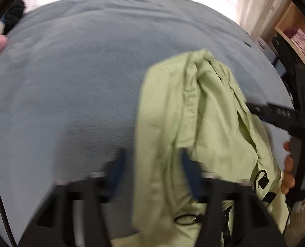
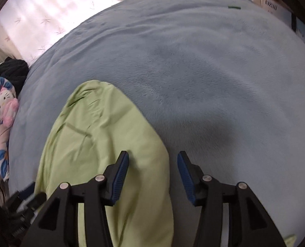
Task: Fold large clothes
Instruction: 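Fold the held hood down over the folded body and release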
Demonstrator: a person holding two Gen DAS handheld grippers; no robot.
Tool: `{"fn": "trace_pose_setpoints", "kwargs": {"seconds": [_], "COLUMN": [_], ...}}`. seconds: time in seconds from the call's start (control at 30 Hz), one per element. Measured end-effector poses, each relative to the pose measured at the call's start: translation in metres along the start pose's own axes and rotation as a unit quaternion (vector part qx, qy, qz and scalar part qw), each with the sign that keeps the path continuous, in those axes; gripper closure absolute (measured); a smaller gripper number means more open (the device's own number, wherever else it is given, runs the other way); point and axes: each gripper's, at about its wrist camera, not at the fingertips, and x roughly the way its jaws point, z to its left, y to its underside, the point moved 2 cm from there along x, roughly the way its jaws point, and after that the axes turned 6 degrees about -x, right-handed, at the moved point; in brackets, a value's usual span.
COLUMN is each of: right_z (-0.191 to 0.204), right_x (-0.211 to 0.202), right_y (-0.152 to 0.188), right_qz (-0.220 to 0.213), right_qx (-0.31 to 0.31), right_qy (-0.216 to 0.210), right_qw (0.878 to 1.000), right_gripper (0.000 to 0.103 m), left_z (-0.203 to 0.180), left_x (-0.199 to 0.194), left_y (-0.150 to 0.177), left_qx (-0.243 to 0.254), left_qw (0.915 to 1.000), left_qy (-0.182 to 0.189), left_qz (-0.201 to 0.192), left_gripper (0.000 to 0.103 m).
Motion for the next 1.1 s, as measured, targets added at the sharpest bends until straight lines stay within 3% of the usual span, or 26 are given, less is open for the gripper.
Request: {"fn": "trace_pose_setpoints", "kwargs": {"seconds": [0.03, 0.1, 0.17, 0.2, 0.4, 0.57, 0.67, 0.83, 0.9, 1.0, 1.1], "right_z": [0.002, 0.013, 0.02, 0.024, 0.058, 0.089, 0.095, 0.089, 0.086, 0.073, 0.058], "right_x": [0.003, 0.008, 0.01, 0.008, -0.073, -0.189, -0.245, -0.293, -0.289, -0.273, -0.265], "right_y": [-0.002, -0.006, -0.008, -0.009, 0.005, 0.053, 0.096, 0.181, 0.208, 0.249, 0.289], "right_qz": [-0.001, -0.011, -0.01, -0.009, -0.087, -0.161, -0.172, -0.154, -0.121, -0.063, -0.017], "right_qx": [-0.001, -0.023, -0.041, -0.05, -0.11, -0.2, -0.241, -0.3, -0.308, -0.302, -0.266], "right_qy": [-0.004, 0.005, 0.019, 0.011, -0.041, -0.117, -0.137, -0.105, -0.063, -0.016, -0.014], "right_qw": [1.0, 1.0, 0.999, 0.999, 0.989, 0.959, 0.945, 0.936, 0.941, 0.951, 0.964], "right_gripper": [0.053, 0.052, 0.067, 0.09, 0.092, 0.092, 0.092, 0.089, 0.087, 0.067, 0.067], "left_z": [-0.001, -0.004, -0.007, -0.008, -0.009, -0.01, 0.001, 0.017, 0.027, 0.044, 0.059], "left_x": [0.005, 0.008, 0.006, 0.001, -0.054, -0.13, -0.166, -0.208, -0.217, -0.226, -0.239], "left_y": [0.001, 0.002, 0.005, 0.007, 0.017, 0.061, 0.098, 0.165, 0.198, 0.233, 0.268], "left_qx": [-0.003, 0.002, 0.007, 0.005, -0.006, 0.002, -0.004, 0.005, 0.005, -0.007, -0.023], "left_qw": [1.0, 0.9998, 0.9996, 0.9993, 0.9979, 0.9953, 0.995, 0.9964, 0.9976, 0.9984, 0.9985], "left_qy": [-0.002, -0.016, -0.022, -0.024, 0.0, 0.038, 0.053, 0.062, 0.058, 0.054, 0.049], "left_qz": [0.003, -0.008, -0.019, -0.028, -0.065, -0.089, -0.085, -0.058, -0.038, -0.014, 0.008], "left_gripper": [0.098, 0.099, 0.1, 0.101, 0.101, 0.101, 0.101, 0.1, 0.1, 0.099, 0.099]}}
